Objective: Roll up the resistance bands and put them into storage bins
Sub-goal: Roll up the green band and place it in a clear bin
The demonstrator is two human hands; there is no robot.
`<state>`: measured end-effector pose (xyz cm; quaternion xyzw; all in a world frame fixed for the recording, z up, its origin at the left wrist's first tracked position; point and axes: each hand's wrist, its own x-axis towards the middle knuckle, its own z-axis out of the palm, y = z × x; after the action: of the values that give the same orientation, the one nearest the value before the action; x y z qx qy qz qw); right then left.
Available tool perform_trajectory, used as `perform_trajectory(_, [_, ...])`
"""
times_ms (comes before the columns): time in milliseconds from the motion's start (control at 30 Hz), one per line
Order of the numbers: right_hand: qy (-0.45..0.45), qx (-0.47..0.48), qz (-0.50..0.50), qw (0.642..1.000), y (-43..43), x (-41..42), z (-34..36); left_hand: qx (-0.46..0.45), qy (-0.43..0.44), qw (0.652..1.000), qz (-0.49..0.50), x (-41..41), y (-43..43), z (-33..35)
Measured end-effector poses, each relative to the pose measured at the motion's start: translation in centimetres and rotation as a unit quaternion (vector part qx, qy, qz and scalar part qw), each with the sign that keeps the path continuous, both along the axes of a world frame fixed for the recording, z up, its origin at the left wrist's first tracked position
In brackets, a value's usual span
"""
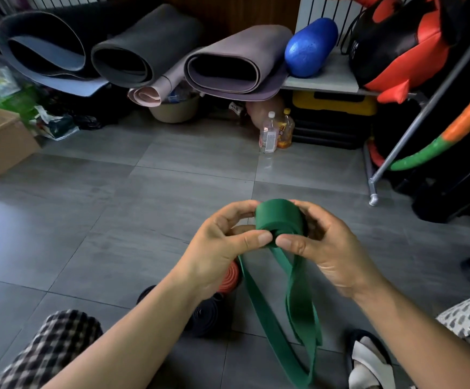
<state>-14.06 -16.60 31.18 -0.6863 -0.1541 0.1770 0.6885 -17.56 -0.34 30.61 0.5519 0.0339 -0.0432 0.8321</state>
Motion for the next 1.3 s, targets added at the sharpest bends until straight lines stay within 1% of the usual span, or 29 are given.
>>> perform_trajectory(100, [0.01, 0.093, -0.041, 0.995, 1.0, -0.6, -0.4, -0.101, -0.016, 0.995, 0.002, 0.2, -0.4, -0.6])
perform_trajectory(167, [0.018, 0.133, -0.048, 0.99, 1.5, -1.0, -0.6, -0.142, -0.014, 0.99, -0.006, 0.2, -0.4, -0.8])
perform_trajectory(267, [0.024, 0.126, -0.038, 0.991, 1.8, -1.0, -0.8, -0.179, 0.016, 0.984, -0.017, 0.1, -0.6, -1.0])
perform_trajectory(333, [0.004, 0.064, -0.021, 0.998, 1.3, -0.4, -0.8, -0.158, 0.047, 0.986, -0.024, 0.2, -0.3, -0.9])
perform_trajectory(367, [-0.01, 0.019, -0.014, 1.0, 0.9, 0.0, -0.8, -0.115, 0.053, 0.991, -0.039, 0.3, 0.1, -0.7])
perform_trajectory(400, [-0.027, -0.035, -0.007, 0.999, 0.5, 0.3, -0.7, -0.022, 0.044, 0.997, -0.054, 0.4, 0.6, -0.5])
perform_trajectory(433, [-0.055, -0.103, 0.001, 0.993, 0.1, 0.5, -0.7, 0.116, 0.019, 0.991, -0.066, 0.6, 1.1, -0.4])
perform_trajectory(467, [-0.093, -0.179, 0.013, 0.979, -0.1, 0.6, -0.6, 0.25, -0.011, 0.965, -0.075, 0.7, 1.6, -0.3])
perform_trajectory(500, [-0.131, -0.25, 0.031, 0.959, -0.1, 0.7, -0.7, 0.341, -0.041, 0.936, -0.081, 0.9, 1.8, -0.3])
perform_trajectory(533, [-0.159, -0.302, 0.05, 0.939, 0.0, 0.5, -0.7, 0.383, -0.062, 0.917, -0.088, 0.9, 1.8, -0.2])
perform_trajectory(567, [-0.175, -0.33, 0.063, 0.925, 0.1, 0.4, -0.7, 0.383, -0.069, 0.916, -0.095, 0.8, 1.7, -0.2])
perform_trajectory(600, [-0.179, -0.337, 0.068, 0.922, 0.2, 0.3, -0.7, 0.364, -0.07, 0.924, -0.095, 0.6, 1.6, -0.2])
perform_trajectory(633, [-0.176, -0.328, 0.067, 0.926, 0.2, 0.3, -0.7, 0.333, -0.064, 0.937, -0.086, 0.5, 1.5, -0.2])
perform_trajectory(667, [-0.16, -0.3, 0.06, 0.939, 0.2, 0.3, -0.5, 0.294, -0.051, 0.952, -0.073, 0.4, 1.6, -0.1])
perform_trajectory(733, [-0.101, -0.204, 0.04, 0.973, 0.0, 0.6, -0.3, 0.2, -0.025, 0.978, -0.053, 0.3, 1.6, 0.1])
perform_trajectory(800, [-0.048, -0.11, 0.032, 0.992, -0.1, 0.7, -0.1, 0.108, -0.021, 0.993, -0.03, 0.3, 1.4, 0.0])
perform_trajectory(833, [-0.035, -0.067, 0.031, 0.997, -0.1, 0.7, -0.1, 0.072, -0.027, 0.997, -0.02, 0.3, 1.3, -0.1])
perform_trajectory(900, [-0.017, 0.006, 0.029, 0.999, 0.3, 0.4, -0.2, 0.028, -0.036, 0.999, -0.007, 0.3, 1.0, -0.2])
perform_trajectory(967, [-0.005, 0.05, 0.021, 0.999, 0.6, 0.1, -0.3, -0.004, -0.037, 0.999, 0.001, 0.2, 0.7, -0.5])
perform_trajectory(1067, [0.007, 0.064, 0.013, 0.998, 0.7, 0.2, -0.3, -0.076, -0.014, 0.997, 0.002, 0.0, 0.3, -1.2])
perform_trajectory(1100, [-0.002, 0.045, 0.017, 0.999, 0.5, 0.4, -0.3, -0.068, -0.009, 0.998, -0.003, 0.1, 0.3, -1.4])
perform_trajectory(1133, [-0.016, 0.014, 0.024, 0.999, 0.3, 0.6, -0.2, -0.034, -0.006, 0.999, -0.015, 0.1, 0.5, -1.4])
perform_trajectory(1167, [-0.041, -0.037, 0.031, 0.998, 0.0, 0.7, -0.2, 0.047, -0.012, 0.998, -0.033, 0.2, 0.7, -1.4])
perform_trajectory(1200, [-0.077, -0.11, 0.036, 0.99, -0.2, 0.8, -0.3, 0.172, -0.034, 0.983, -0.055, 0.4, 1.1, -1.3])
perform_trajectory(1233, [-0.12, -0.194, 0.042, 0.973, -0.4, 0.9, -0.4, 0.307, -0.067, 0.946, -0.078, 0.6, 1.4, -1.2])
perform_trajectory(1267, [-0.161, -0.268, 0.052, 0.948, -0.4, 0.8, -0.6, 0.407, -0.091, 0.904, -0.092, 0.7, 1.5, -1.2])
perform_trajectory(1300, [-0.186, -0.315, 0.062, 0.929, -0.4, 0.7, -0.7, 0.454, -0.098, 0.88, -0.1, 0.8, 1.5, -1.2])
